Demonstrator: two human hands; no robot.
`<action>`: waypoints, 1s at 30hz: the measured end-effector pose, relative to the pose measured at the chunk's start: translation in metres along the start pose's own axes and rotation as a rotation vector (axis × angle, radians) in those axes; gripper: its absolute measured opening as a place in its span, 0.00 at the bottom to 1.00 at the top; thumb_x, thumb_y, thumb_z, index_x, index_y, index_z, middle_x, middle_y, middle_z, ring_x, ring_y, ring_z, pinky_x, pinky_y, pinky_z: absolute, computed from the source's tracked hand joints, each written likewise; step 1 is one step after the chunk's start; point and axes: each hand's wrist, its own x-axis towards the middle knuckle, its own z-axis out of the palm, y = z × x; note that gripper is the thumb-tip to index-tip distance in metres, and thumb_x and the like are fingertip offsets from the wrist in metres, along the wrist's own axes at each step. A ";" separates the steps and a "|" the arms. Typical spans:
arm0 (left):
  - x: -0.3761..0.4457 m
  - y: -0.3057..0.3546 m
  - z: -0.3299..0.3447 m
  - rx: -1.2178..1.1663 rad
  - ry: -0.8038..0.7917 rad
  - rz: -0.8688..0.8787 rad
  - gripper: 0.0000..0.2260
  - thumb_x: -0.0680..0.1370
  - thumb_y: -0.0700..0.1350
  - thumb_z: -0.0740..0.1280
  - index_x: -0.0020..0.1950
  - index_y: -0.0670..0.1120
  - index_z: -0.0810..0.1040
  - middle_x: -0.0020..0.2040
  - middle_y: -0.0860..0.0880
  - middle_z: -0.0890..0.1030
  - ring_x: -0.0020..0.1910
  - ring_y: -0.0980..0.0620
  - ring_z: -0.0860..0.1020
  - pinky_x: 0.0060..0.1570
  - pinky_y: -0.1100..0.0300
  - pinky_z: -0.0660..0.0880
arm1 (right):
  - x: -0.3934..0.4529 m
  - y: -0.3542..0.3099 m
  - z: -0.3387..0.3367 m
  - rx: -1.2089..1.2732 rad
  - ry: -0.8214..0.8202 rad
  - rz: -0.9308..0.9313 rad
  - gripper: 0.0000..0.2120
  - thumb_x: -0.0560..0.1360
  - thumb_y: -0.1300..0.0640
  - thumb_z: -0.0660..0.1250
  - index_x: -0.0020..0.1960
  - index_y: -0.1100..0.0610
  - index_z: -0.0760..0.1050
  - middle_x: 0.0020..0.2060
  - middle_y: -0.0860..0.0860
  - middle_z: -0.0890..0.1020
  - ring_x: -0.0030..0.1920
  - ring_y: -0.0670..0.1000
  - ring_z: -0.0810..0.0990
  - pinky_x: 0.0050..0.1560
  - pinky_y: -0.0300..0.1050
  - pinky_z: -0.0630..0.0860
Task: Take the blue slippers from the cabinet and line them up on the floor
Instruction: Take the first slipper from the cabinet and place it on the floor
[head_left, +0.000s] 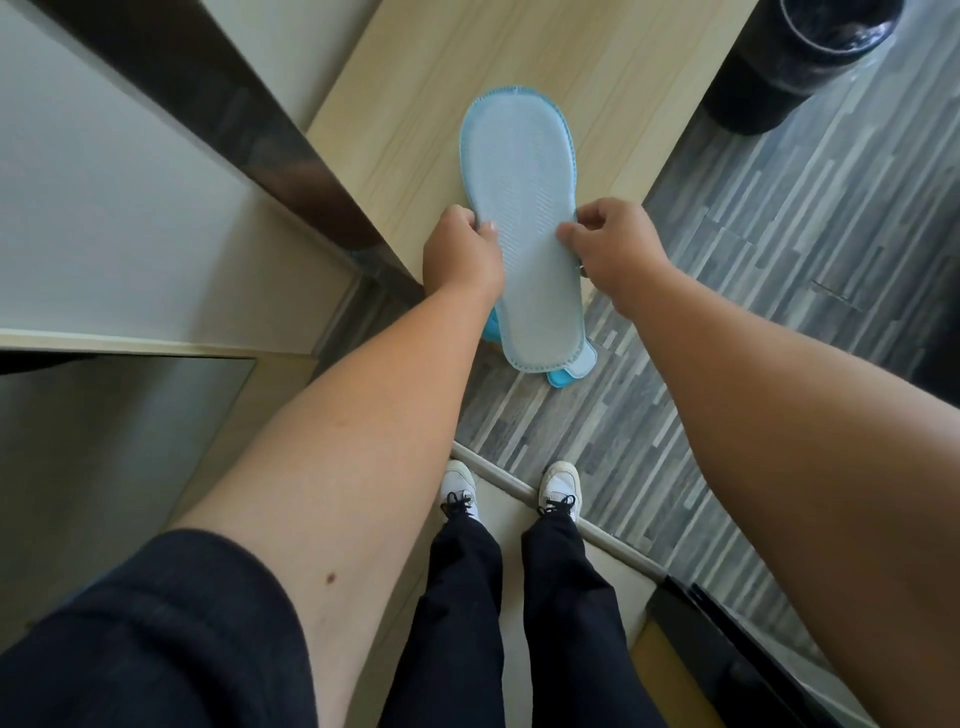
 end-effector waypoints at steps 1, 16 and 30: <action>-0.006 0.001 -0.003 0.001 -0.002 0.010 0.08 0.81 0.48 0.60 0.53 0.45 0.74 0.46 0.52 0.76 0.44 0.51 0.75 0.44 0.57 0.71 | -0.007 -0.002 -0.004 -0.007 0.009 -0.001 0.06 0.76 0.54 0.67 0.50 0.54 0.78 0.47 0.52 0.83 0.48 0.55 0.82 0.55 0.56 0.80; -0.102 -0.048 0.000 0.013 0.014 -0.023 0.10 0.80 0.49 0.62 0.55 0.43 0.75 0.53 0.46 0.80 0.51 0.45 0.78 0.52 0.52 0.75 | -0.088 0.053 -0.008 -0.041 -0.062 -0.004 0.06 0.77 0.54 0.66 0.47 0.56 0.78 0.38 0.53 0.81 0.39 0.53 0.77 0.46 0.52 0.79; -0.205 -0.170 -0.077 -0.116 0.309 -0.331 0.09 0.79 0.48 0.64 0.53 0.43 0.76 0.54 0.45 0.82 0.54 0.43 0.78 0.45 0.58 0.68 | -0.189 0.043 0.091 -0.233 -0.377 -0.218 0.05 0.76 0.52 0.68 0.46 0.53 0.78 0.38 0.51 0.81 0.35 0.50 0.77 0.45 0.49 0.79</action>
